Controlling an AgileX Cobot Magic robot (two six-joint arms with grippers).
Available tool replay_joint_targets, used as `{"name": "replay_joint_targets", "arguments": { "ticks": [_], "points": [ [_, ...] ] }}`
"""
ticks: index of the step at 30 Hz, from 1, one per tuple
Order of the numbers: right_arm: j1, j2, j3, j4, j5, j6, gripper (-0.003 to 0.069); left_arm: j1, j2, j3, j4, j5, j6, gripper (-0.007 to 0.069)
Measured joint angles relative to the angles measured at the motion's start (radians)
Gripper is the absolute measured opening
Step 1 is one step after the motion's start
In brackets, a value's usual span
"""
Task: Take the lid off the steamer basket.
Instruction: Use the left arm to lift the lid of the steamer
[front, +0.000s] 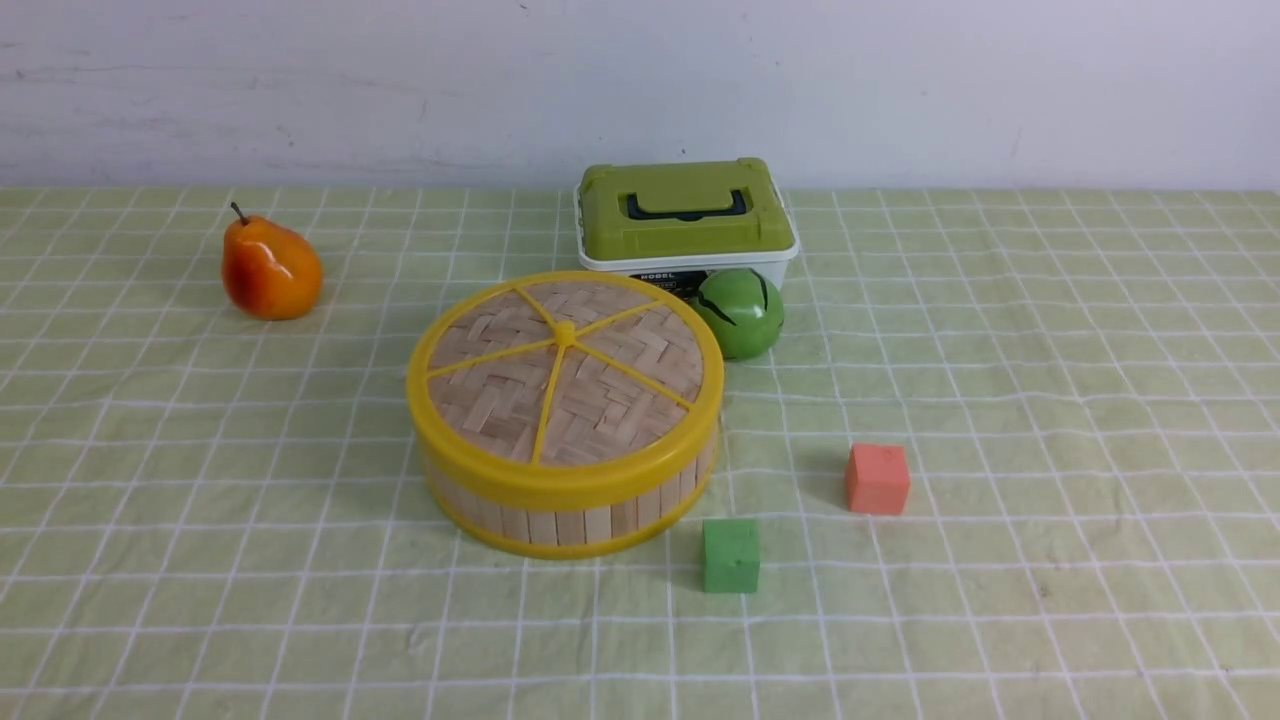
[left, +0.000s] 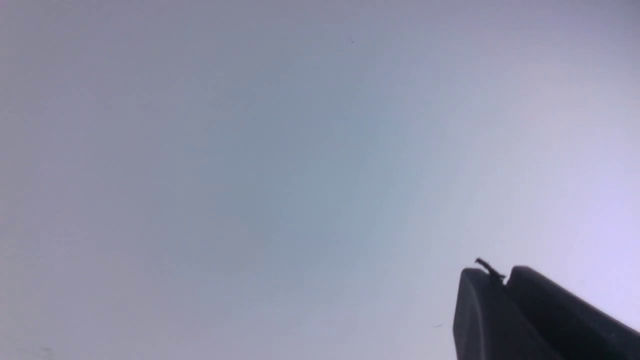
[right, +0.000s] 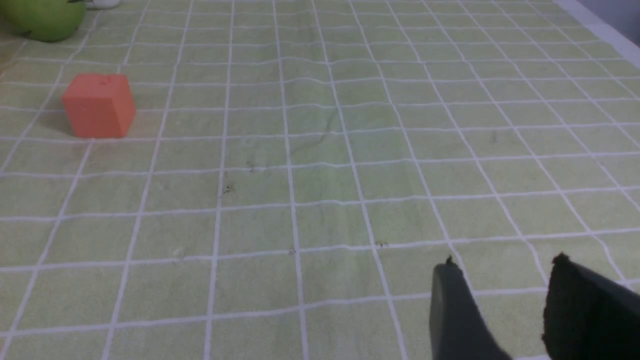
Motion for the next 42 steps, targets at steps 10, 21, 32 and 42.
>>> {"name": "replay_joint_targets", "arguments": {
  "ticks": [10, 21, 32, 42],
  "points": [
    [0.000, 0.000, 0.000, 0.000, 0.000, 0.000, 0.0242, 0.000, 0.393, -0.552, -0.235, 0.445, 0.277, -0.0013],
    [0.000, 0.000, 0.000, 0.000, 0.000, 0.000, 0.0242, 0.000, 1.081, -0.925, -0.384, 1.043, 0.322, -0.0013],
    [0.000, 0.000, 0.000, 0.000, 0.000, 0.000, 0.0242, -0.143, 1.628, -1.466, -0.300, 1.548, 0.328, -0.0013],
    [0.000, 0.000, 0.000, 0.000, 0.000, 0.000, 0.0242, -0.309, 1.921, -1.826, 0.140, 1.694, 0.103, 0.0050]
  ]
}}
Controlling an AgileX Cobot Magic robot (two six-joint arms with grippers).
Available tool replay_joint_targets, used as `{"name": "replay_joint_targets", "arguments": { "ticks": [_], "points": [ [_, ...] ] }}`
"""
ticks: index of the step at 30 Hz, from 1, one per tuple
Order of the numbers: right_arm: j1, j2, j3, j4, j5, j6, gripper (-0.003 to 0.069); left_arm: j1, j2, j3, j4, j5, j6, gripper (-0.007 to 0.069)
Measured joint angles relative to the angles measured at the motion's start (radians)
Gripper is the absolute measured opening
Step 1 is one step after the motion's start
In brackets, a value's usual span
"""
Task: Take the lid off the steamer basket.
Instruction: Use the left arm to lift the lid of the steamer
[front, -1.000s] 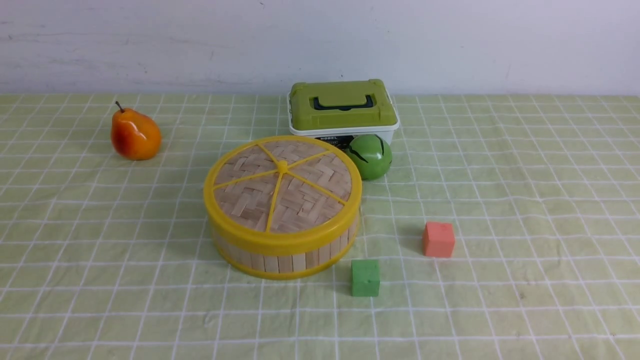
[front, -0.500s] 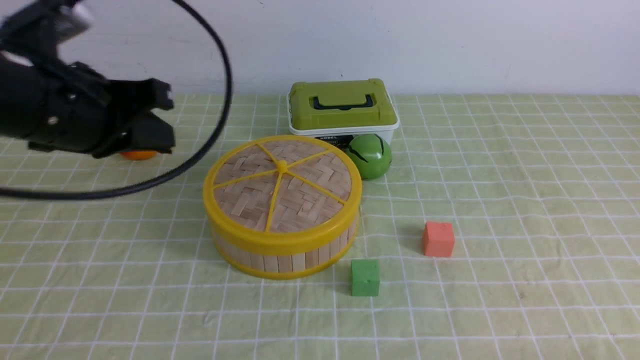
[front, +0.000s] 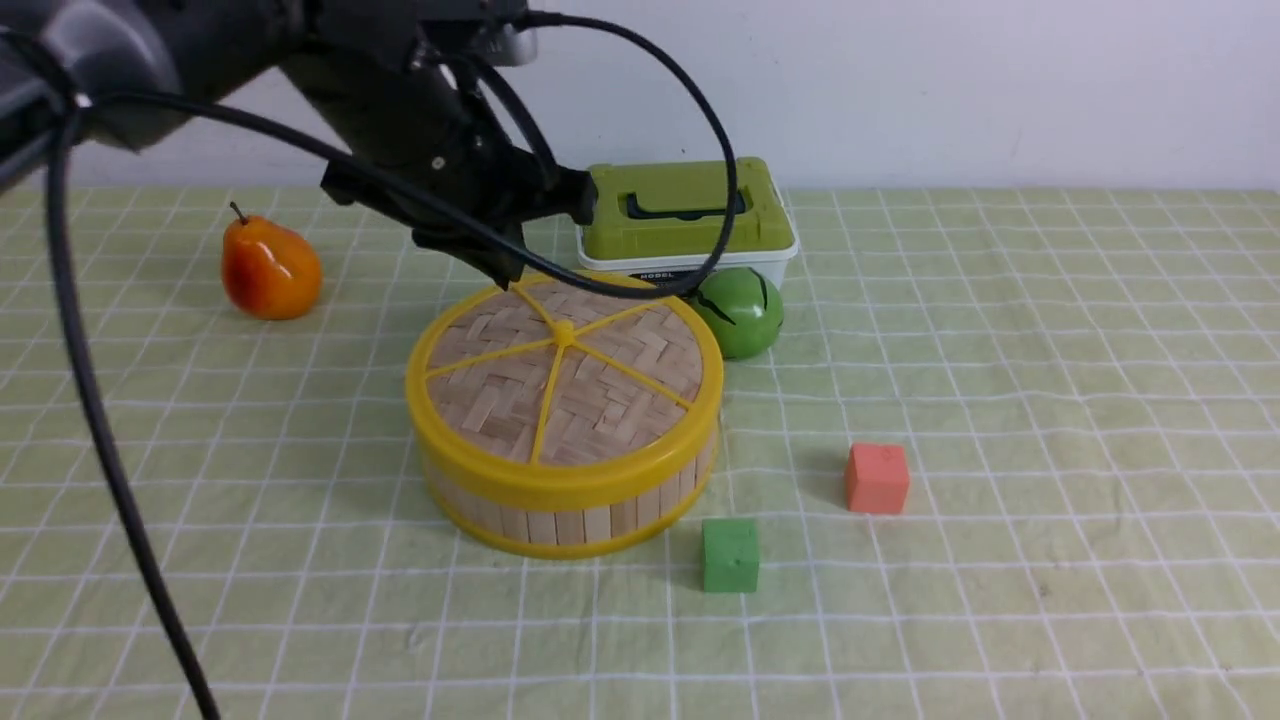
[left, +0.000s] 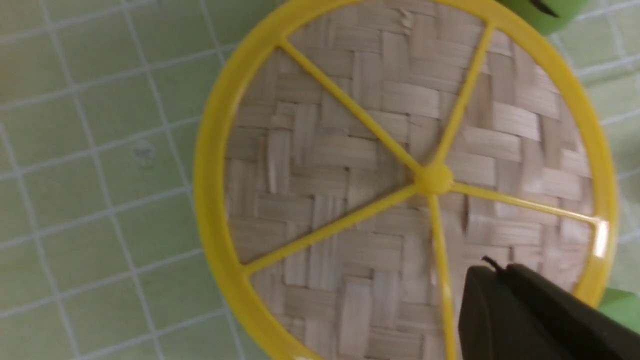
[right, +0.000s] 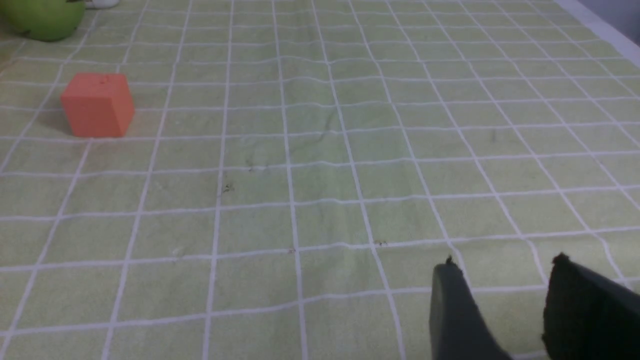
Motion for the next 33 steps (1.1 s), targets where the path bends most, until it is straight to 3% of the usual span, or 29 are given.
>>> {"name": "replay_joint_targets", "arguments": {
  "ticks": [4, 5, 8, 12, 21, 25, 29, 33],
  "points": [
    [0.000, 0.000, 0.000, 0.000, 0.000, 0.000, 0.0242, -0.025, 0.043, -0.024, 0.074, -0.009, -0.010, 0.0171],
    [0.000, 0.000, 0.000, 0.000, 0.000, 0.000, 0.0242, -0.029, 0.063, -0.026, 0.080, -0.023, -0.012, 0.0244],
    [0.000, 0.000, 0.000, 0.000, 0.000, 0.000, 0.0242, -0.030, 0.100, -0.026, 0.080, -0.059, -0.013, 0.0354],
    [0.000, 0.000, 0.000, 0.000, 0.000, 0.000, 0.0242, -0.030, 0.145, -0.026, 0.080, -0.080, -0.013, 0.0418],
    [0.000, 0.000, 0.000, 0.000, 0.000, 0.000, 0.0242, -0.030, 0.186, -0.026, 0.048, -0.112, -0.013, 0.0347],
    [0.000, 0.000, 0.000, 0.000, 0.000, 0.000, 0.0242, -0.030, 0.198, -0.028, 0.043, -0.117, -0.013, 0.0271],
    [0.000, 0.000, 0.000, 0.000, 0.000, 0.000, 0.0242, -0.030, 0.199, -0.031, 0.041, -0.116, -0.013, 0.0148],
    [0.000, 0.000, 0.000, 0.000, 0.000, 0.000, 0.0242, -0.032, 0.199, -0.031, 0.041, -0.113, -0.013, 0.0109]
  ]
}}
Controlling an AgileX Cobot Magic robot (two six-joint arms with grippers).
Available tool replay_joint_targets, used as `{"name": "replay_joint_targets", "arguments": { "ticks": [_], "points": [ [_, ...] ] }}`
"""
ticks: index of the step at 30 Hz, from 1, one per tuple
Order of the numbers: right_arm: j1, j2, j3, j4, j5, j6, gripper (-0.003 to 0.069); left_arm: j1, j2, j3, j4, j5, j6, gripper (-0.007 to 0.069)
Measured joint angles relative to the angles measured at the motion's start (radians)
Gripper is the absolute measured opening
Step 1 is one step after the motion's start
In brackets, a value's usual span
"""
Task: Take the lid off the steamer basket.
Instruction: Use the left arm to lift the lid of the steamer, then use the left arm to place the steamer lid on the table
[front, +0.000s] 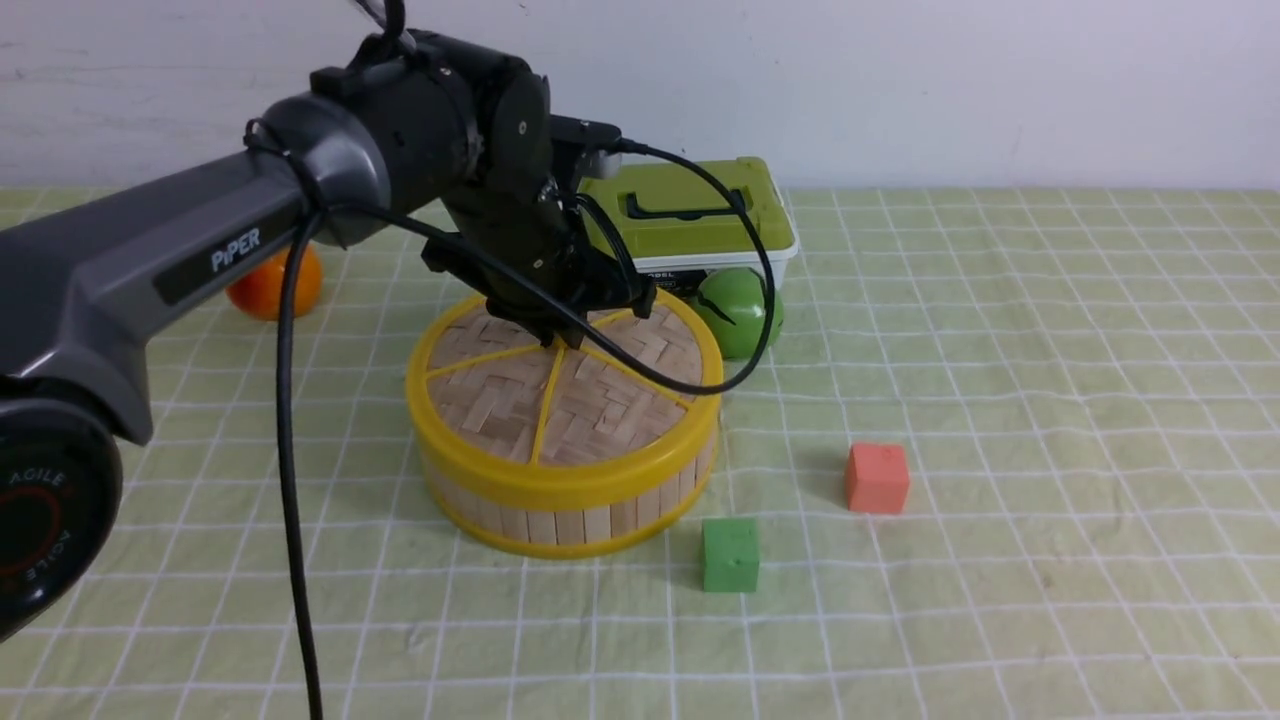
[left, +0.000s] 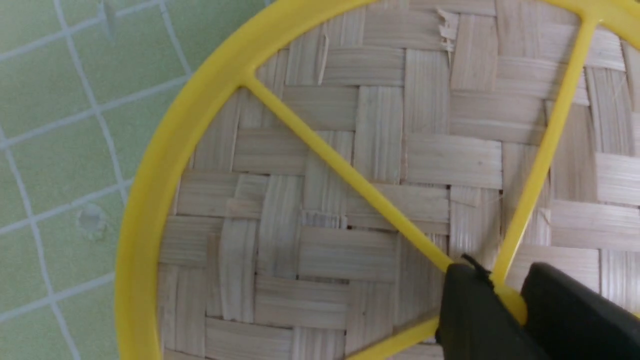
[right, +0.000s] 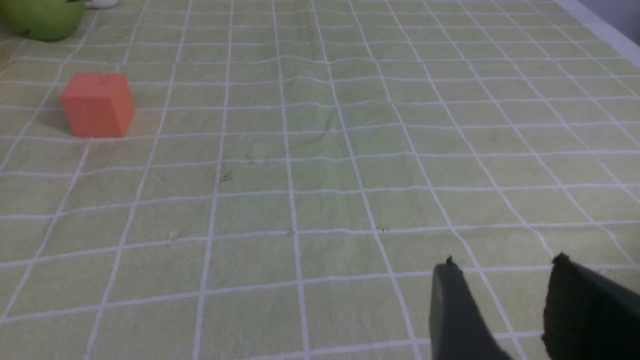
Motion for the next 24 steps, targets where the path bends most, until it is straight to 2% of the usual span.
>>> {"name": "replay_joint_targets", "arguments": {
  "ticks": [9, 15, 20, 24],
  "points": [
    [0.000, 0.000, 0.000, 0.000, 0.000, 0.000, 0.0242, 0.000, -0.038, 0.001, -0.006, 0.008, -0.001, 0.0108],
    [0.000, 0.000, 0.000, 0.000, 0.000, 0.000, 0.0242, 0.000, -0.177, 0.001, -0.012, -0.024, -0.001, 0.0108],
    [0.000, 0.000, 0.000, 0.000, 0.000, 0.000, 0.0242, 0.024, -0.264, 0.001, 0.051, 0.012, -0.008, 0.0108],
    [0.000, 0.000, 0.000, 0.000, 0.000, 0.000, 0.0242, 0.100, -0.294, 0.013, 0.139, 0.094, -0.065, 0.0108]
  ]
}}
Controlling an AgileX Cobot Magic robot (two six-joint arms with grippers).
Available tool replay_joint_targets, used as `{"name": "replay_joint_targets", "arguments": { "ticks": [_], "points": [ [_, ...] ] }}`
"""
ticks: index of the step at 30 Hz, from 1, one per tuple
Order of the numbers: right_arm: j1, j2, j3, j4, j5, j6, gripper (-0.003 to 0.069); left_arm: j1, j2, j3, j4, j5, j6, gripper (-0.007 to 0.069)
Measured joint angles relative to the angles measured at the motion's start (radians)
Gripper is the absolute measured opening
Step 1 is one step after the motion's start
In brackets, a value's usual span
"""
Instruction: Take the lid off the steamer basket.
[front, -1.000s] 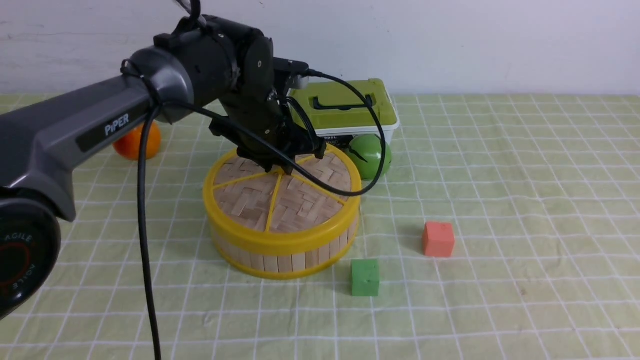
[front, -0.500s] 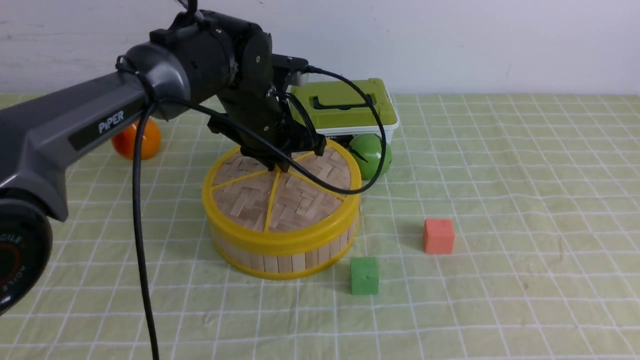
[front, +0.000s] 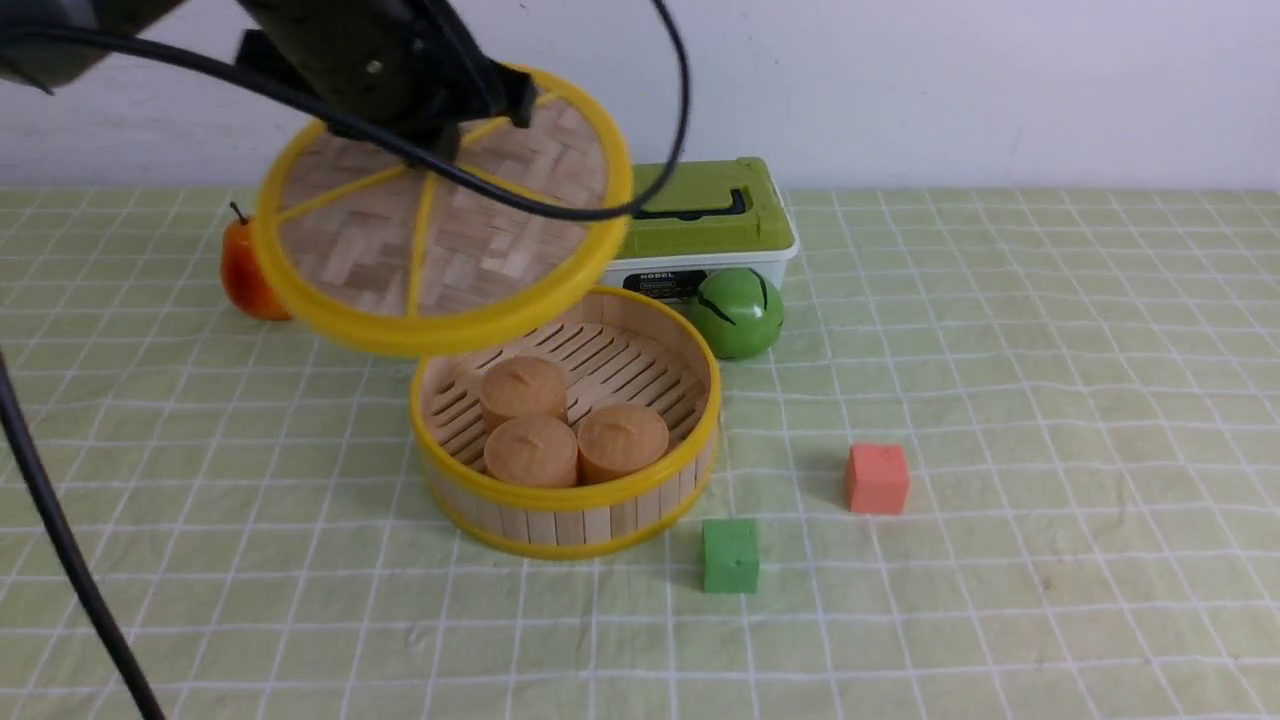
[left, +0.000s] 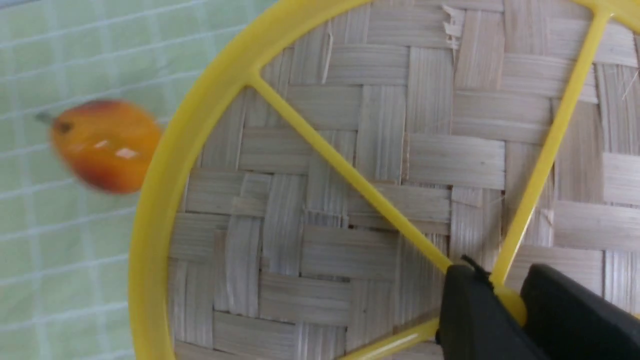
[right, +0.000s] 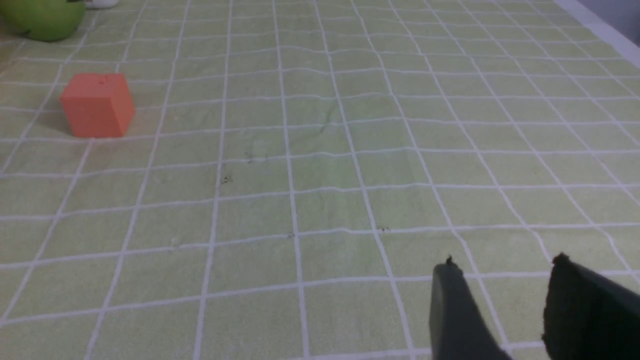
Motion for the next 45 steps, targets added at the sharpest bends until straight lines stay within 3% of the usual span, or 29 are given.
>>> {"name": "replay_joint_targets", "arguments": {
  "ticks": [4, 9, 14, 23, 25, 29, 33, 36, 45],
  "points": [
    [0.000, 0.000, 0.000, 0.000, 0.000, 0.000, 0.0242, 0.135, -0.002, 0.153, 0.070, -0.006, -0.118, 0.0108],
    [0.000, 0.000, 0.000, 0.000, 0.000, 0.000, 0.0242, 0.227, 0.008, 0.410, 0.079, -0.198, -0.218, 0.0108],
    [0.000, 0.000, 0.000, 0.000, 0.000, 0.000, 0.0242, 0.248, 0.047, 0.538, 0.080, -0.299, -0.271, 0.0108],
    [0.000, 0.000, 0.000, 0.000, 0.000, 0.000, 0.0242, 0.248, 0.082, 0.550, 0.080, -0.357, -0.305, 0.0112],
    [0.000, 0.000, 0.000, 0.000, 0.000, 0.000, 0.0242, 0.248, 0.082, 0.550, 0.079, -0.355, -0.305, 0.0143],
    [0.000, 0.000, 0.000, 0.000, 0.000, 0.000, 0.0242, 0.248, 0.049, 0.551, 0.077, -0.319, -0.298, 0.0281],
    [0.000, 0.000, 0.000, 0.000, 0.000, 0.000, 0.0242, 0.248, -0.067, 0.555, 0.071, -0.295, -0.279, 0.0337],
    [0.000, 0.000, 0.000, 0.000, 0.000, 0.000, 0.0242, 0.248, -0.226, 0.555, 0.042, -0.277, -0.244, 0.0311],
    [0.000, 0.000, 0.000, 0.000, 0.000, 0.000, 0.0242, 0.248, -0.779, 0.701, -0.088, -0.302, -0.145, 0.0094]
  ]
}}
